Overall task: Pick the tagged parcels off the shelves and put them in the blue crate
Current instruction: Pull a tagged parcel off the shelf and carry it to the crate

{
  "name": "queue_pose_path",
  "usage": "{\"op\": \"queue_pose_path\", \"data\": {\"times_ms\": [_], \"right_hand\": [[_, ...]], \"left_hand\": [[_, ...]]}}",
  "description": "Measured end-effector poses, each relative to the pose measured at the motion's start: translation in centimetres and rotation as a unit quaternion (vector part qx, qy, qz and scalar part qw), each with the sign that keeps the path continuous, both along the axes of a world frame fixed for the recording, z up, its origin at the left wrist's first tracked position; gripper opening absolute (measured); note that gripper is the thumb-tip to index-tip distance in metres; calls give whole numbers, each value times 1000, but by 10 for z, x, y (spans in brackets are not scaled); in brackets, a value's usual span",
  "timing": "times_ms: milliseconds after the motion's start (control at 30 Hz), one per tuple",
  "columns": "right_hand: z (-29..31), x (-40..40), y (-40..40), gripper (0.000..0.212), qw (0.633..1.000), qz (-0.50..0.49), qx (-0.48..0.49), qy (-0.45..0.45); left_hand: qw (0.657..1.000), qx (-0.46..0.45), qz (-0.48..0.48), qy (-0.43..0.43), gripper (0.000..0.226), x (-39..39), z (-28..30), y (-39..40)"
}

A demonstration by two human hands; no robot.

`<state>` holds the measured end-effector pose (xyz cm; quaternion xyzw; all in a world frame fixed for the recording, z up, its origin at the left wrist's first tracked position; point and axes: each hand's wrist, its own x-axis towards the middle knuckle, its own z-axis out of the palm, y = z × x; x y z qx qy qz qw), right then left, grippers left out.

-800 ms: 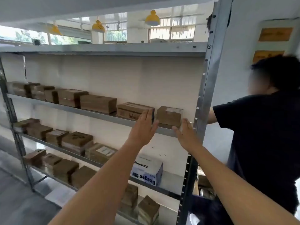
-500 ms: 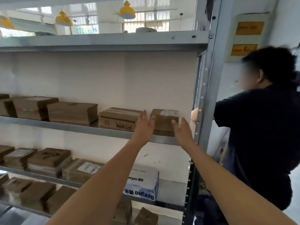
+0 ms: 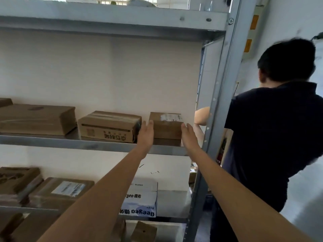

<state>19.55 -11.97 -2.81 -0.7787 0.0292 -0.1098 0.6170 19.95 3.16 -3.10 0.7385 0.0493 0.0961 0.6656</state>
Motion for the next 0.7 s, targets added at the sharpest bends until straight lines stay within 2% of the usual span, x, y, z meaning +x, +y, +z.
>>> {"op": "queue_pose_path", "data": {"times_ms": [67, 133, 167, 300, 433, 533, 633, 700], "right_hand": [[1, 2, 2, 53, 1000, 12, 0, 10], [-1, 3, 5, 50, 1000, 6, 7, -2], [-3, 2, 5, 48, 1000, 0, 10, -19], [-16, -9, 10, 41, 989, -18, 13, -143], [-25, -18, 16, 44, 977, -18, -5, -212], [-23, -23, 17, 46, 966, -30, -49, -252], [-15, -32, 20, 49, 949, -32, -109, -295], [-11, -36, 22, 51, 939, -37, -143, -312]], "left_hand": [[999, -46, 3, 11, 50, 4, 1, -1], [997, -77, 8, 11, 26, 8, 2, -1], [995, -97, 6, 8, 24, 9, 1, 0], [990, -139, -19, -1, 28, 5, 0, 4], [987, -158, -33, -12, 38, 5, 1, 7], [977, -207, -43, -7, 33, 7, 3, 10], [959, -280, -47, 11, 40, 8, 4, 11], [954, -294, -52, 14, 44, 9, 5, 11]]}}
